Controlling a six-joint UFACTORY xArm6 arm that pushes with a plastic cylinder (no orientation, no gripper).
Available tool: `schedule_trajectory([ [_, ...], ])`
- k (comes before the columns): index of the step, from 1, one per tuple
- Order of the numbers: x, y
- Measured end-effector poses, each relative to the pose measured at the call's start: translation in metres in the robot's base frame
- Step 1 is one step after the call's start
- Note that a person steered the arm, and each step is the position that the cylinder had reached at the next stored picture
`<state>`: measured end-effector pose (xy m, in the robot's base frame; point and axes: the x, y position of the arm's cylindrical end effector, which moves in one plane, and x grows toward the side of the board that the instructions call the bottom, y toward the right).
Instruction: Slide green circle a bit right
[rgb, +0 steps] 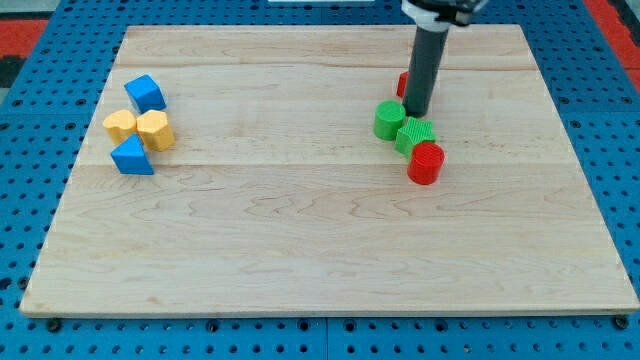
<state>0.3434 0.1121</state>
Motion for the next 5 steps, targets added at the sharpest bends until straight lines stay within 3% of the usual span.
schedule_trajectory([
  [1, -0.010, -0.076],
  [2, 0.023, -0.134],
  [3, 0.044, -0.073],
  [5, 0.028, -0.039],
])
